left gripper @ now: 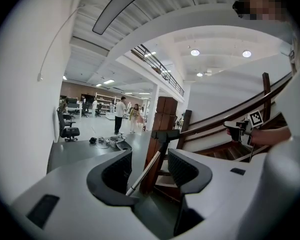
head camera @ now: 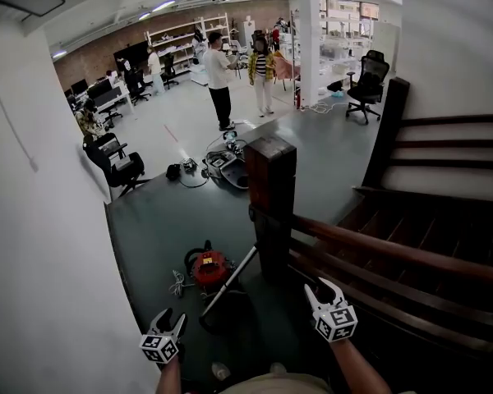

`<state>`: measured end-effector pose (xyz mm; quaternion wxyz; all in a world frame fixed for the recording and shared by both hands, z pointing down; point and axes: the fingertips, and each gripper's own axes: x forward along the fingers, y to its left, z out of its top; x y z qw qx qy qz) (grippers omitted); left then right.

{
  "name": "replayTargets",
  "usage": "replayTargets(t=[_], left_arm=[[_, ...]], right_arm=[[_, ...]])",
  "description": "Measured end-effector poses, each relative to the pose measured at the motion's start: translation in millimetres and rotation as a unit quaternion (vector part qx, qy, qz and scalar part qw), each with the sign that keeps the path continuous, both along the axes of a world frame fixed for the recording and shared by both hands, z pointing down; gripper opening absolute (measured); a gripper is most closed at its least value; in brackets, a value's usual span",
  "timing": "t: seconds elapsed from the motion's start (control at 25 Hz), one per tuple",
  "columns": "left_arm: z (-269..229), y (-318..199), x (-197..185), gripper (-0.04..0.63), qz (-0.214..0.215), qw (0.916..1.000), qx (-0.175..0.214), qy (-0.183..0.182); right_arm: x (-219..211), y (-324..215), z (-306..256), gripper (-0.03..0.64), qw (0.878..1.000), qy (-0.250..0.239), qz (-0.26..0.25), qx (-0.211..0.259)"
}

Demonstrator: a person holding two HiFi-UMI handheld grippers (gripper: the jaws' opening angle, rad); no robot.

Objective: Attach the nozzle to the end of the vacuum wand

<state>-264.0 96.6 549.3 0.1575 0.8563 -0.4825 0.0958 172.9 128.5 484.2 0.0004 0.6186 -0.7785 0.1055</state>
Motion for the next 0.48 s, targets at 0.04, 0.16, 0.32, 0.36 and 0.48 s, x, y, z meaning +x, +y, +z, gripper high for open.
replayTargets(t=[0.04,0.16,0.32,0.36,0.48], left_arm=[[-1,1,2,0.227,0.0,1.0,0.0,0.001],[-4,2,6,0.227,0.005,1.0,0.002,0.004],[-6,5,16,0.227,0.014,0.9999,0.003,0.006],[-8,7,20,0.227,0.016,0.9998,0.002,0.008],[-11,15,33,0.227,0.02,0.9997,-0.006,0.012]], right_arm=[[-1,0,0,0.13,1.0,0.0,-0.002,0.0],[-8,0,1,0.13,1.0,0.0,-0.006,-0.002],[-15,3,3,0.13,1.0,-0.005,-0.013,-0.005],[-15,5,1,0.13,1.0,-0.007,-0.016,-0.006],[-13,14,-2,0.129,1.0,-0.009,-0.023,-0.012]])
